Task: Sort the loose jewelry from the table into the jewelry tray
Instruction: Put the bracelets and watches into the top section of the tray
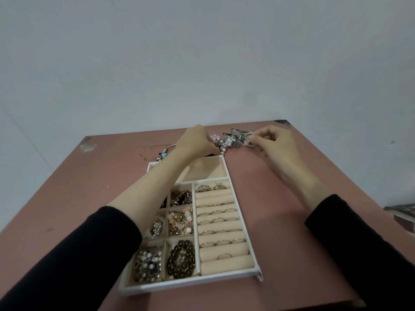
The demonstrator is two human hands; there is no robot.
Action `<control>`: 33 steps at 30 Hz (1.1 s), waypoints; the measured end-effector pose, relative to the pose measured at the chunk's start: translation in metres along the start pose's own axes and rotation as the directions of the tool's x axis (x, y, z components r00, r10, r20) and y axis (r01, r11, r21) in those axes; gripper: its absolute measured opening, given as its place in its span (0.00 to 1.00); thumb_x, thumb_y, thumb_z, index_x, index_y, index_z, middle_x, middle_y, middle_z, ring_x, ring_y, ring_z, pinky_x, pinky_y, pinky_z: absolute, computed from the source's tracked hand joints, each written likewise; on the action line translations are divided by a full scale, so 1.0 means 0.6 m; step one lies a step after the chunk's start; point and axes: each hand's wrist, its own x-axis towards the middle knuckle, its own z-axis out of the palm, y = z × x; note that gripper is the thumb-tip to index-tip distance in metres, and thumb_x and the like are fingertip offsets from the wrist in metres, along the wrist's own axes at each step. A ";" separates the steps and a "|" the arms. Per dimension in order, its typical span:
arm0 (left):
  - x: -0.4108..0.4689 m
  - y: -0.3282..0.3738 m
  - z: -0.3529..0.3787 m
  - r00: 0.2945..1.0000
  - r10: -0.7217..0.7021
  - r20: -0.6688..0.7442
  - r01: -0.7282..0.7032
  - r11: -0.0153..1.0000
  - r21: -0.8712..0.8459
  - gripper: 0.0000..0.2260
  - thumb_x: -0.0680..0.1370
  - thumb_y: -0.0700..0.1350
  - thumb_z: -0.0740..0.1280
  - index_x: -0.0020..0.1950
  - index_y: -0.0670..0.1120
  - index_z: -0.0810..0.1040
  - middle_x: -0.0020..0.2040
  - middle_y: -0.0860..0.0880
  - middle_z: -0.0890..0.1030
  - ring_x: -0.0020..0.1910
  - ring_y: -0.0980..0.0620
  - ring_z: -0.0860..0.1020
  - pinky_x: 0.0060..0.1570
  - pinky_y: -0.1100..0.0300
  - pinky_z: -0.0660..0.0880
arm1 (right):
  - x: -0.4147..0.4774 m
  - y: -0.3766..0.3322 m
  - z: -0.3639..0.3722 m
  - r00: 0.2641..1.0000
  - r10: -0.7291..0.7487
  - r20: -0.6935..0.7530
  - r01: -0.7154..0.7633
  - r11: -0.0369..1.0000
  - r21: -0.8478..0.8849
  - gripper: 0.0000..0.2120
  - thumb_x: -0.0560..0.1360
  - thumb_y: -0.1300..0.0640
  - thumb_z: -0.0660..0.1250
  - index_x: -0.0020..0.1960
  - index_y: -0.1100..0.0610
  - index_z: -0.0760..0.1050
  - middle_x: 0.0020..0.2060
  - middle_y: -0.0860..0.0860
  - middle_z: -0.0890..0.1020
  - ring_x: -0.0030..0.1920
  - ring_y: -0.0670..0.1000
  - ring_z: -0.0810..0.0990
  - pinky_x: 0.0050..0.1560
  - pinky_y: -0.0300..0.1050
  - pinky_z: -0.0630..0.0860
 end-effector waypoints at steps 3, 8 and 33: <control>-0.012 0.000 -0.012 0.996 0.015 -0.084 -0.025 0.991 -0.130 0.06 0.70 0.44 0.70 0.36 0.42 0.77 0.28 0.48 0.72 0.30 0.50 0.69 0.31 0.62 0.65 | -0.005 -0.004 0.001 1.000 -0.020 -0.006 0.020 1.000 0.016 0.04 0.71 0.59 0.71 0.39 0.52 0.77 0.33 0.48 0.80 0.31 0.41 0.76 0.34 0.33 0.71; -0.053 0.003 -0.049 0.978 0.034 -0.207 -0.129 0.877 -0.463 0.06 0.74 0.45 0.68 0.38 0.49 0.75 0.40 0.53 0.78 0.37 0.55 0.74 0.37 0.65 0.72 | -0.020 -0.014 0.007 0.997 -0.064 0.037 0.063 0.998 0.028 0.04 0.72 0.60 0.69 0.40 0.53 0.77 0.35 0.49 0.81 0.34 0.42 0.76 0.36 0.32 0.71; -0.234 -0.097 -0.090 0.987 0.020 -0.159 -0.154 0.391 -0.907 0.04 0.79 0.40 0.61 0.44 0.43 0.71 0.46 0.46 0.83 0.46 0.48 0.83 0.43 0.59 0.79 | -0.226 -0.131 0.060 0.627 -0.060 0.777 0.198 0.977 -0.085 0.02 0.70 0.62 0.72 0.42 0.59 0.84 0.31 0.44 0.83 0.32 0.38 0.78 0.36 0.31 0.73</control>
